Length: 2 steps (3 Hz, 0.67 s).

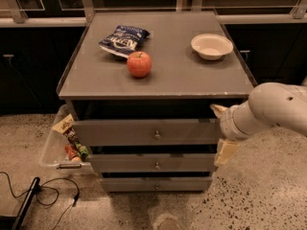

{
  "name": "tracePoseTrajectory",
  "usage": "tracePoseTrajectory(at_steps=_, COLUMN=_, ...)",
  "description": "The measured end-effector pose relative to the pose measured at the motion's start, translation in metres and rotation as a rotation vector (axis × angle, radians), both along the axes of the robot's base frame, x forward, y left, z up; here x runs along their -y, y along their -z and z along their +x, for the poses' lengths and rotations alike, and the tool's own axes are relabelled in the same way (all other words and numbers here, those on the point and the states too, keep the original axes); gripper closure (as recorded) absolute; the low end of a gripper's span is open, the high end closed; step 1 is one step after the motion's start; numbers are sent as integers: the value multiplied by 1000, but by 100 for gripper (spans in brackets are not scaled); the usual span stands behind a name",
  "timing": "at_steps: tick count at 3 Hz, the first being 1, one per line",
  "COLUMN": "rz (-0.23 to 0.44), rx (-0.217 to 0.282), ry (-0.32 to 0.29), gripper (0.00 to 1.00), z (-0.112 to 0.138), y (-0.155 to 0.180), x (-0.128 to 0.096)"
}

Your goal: Open top drawer

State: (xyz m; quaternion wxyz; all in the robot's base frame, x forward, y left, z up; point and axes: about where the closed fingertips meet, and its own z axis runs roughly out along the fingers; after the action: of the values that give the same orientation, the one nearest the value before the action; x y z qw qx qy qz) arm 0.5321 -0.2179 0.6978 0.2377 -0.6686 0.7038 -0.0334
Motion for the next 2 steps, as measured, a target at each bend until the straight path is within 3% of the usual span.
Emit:
tracePoseTrajectory(at_steps=1, rz=61, rx=46, ry=-2, gripper=0, z=24, y=16, x=7)
tracePoseTrajectory(at_steps=2, rz=169, rx=56, ry=-31, gripper=0, z=38, y=32, x=4)
